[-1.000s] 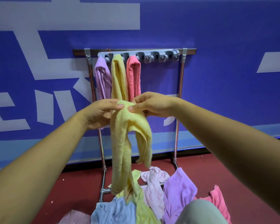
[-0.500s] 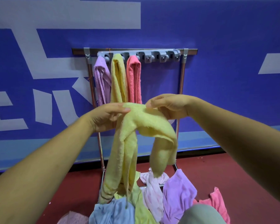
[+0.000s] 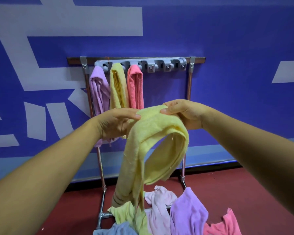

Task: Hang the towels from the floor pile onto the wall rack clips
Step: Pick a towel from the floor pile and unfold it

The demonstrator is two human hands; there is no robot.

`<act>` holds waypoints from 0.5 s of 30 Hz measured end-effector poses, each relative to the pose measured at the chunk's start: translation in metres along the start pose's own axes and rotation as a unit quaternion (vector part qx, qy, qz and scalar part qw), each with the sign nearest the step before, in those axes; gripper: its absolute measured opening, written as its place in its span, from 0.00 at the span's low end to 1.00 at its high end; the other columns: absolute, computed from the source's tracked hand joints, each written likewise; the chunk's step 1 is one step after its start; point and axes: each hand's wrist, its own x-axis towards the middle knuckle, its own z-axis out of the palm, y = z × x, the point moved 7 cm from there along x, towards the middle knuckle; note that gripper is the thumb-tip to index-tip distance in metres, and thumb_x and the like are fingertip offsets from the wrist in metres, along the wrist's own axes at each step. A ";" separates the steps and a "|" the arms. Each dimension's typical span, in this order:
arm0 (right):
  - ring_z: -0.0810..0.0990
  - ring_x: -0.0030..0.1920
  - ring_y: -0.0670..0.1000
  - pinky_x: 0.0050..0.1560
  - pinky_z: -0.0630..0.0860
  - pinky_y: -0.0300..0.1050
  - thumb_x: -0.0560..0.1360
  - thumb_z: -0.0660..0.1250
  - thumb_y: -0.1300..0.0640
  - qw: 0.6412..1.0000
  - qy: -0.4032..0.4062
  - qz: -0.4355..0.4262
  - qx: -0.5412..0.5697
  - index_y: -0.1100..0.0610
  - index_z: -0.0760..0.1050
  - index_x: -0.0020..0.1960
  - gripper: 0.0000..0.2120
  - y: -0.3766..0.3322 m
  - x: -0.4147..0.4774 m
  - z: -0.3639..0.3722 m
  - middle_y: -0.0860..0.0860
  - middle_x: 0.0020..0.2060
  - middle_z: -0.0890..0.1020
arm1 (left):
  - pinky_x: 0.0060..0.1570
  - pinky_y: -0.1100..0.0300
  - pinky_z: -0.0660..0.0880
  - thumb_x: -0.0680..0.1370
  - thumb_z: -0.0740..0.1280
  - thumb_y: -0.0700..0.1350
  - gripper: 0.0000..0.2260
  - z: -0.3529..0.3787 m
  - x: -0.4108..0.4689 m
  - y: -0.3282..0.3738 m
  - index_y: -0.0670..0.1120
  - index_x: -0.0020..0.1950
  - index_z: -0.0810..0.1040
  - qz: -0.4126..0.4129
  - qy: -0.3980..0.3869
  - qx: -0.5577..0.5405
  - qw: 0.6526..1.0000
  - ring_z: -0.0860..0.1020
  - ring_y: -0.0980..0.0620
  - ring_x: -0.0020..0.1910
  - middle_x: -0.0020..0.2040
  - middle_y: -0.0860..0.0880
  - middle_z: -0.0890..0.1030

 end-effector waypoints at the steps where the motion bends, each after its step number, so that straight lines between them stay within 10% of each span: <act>1: 0.82 0.38 0.52 0.40 0.80 0.46 0.73 0.67 0.60 1.000 0.000 0.009 -0.009 0.60 0.76 0.47 0.05 0.001 0.000 -0.005 0.55 0.39 0.82 | 0.52 0.52 0.73 0.71 0.70 0.44 0.22 0.002 0.004 0.003 0.40 0.65 0.79 0.007 -0.006 -0.004 1.000 0.74 0.40 0.56 0.60 0.37 0.76; 8: 0.82 0.39 0.53 0.41 0.80 0.44 0.77 0.69 0.56 0.993 -0.017 0.044 -0.104 0.62 0.78 0.54 0.10 -0.019 0.010 -0.032 0.56 0.41 0.82 | 0.44 0.56 0.72 0.66 0.77 0.49 0.31 -0.004 0.049 0.027 0.30 0.60 0.74 0.038 0.019 0.046 0.998 0.72 0.40 0.50 0.52 0.38 0.74; 15: 0.80 0.31 0.49 0.32 0.77 0.40 0.81 0.58 0.64 0.993 0.025 0.010 -0.117 0.60 0.75 0.40 0.13 -0.074 0.024 -0.077 0.52 0.31 0.78 | 0.47 0.58 0.70 0.71 0.71 0.46 0.07 0.003 0.094 0.088 0.45 0.44 0.77 0.061 -0.009 0.164 0.985 0.75 0.52 0.43 0.41 0.49 0.76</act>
